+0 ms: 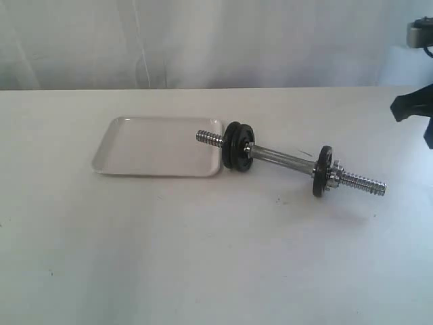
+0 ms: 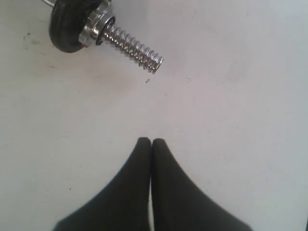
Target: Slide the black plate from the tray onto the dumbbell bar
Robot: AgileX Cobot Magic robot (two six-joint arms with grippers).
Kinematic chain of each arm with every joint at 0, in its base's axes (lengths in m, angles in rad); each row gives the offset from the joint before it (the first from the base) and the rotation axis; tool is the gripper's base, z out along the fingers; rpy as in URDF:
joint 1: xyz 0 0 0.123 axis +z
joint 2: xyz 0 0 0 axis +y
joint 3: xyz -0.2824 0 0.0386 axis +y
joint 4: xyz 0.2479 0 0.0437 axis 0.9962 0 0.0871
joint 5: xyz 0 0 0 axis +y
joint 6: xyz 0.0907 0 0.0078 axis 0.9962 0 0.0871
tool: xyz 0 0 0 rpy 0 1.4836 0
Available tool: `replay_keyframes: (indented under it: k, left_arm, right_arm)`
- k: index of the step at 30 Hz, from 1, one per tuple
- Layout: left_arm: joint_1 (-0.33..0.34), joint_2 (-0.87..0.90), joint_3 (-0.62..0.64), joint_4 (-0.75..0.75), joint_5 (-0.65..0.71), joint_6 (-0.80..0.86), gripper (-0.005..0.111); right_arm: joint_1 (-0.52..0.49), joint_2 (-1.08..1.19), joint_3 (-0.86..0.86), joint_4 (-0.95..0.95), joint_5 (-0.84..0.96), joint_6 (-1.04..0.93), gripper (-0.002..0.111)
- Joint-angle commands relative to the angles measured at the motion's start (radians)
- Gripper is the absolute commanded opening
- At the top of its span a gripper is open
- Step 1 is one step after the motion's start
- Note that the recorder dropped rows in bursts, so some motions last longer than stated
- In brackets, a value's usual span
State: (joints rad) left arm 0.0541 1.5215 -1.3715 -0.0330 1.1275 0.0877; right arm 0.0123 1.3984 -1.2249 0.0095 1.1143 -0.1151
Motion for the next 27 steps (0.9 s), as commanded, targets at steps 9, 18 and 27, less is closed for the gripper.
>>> replay_keyframes:
  k: [9,18,27]
  left_arm:
    - [0.003,-0.604,0.241,-0.022,0.082,-0.021,0.0]
    - [0.003,-1.006,0.388,-0.04,0.041,-0.021,0.0]
    - [0.003,-1.246,0.46,-0.069,0.009,-0.021,0.0]
  right_arm:
    - [-0.002,-0.616,0.204,0.023,-0.015,-0.029,0.0]
    - [-0.002,-1.023,0.238,0.045,0.032,-0.039,0.0]
    - [-0.002,-1.297,0.238,0.045,0.037,-0.039,0.0]
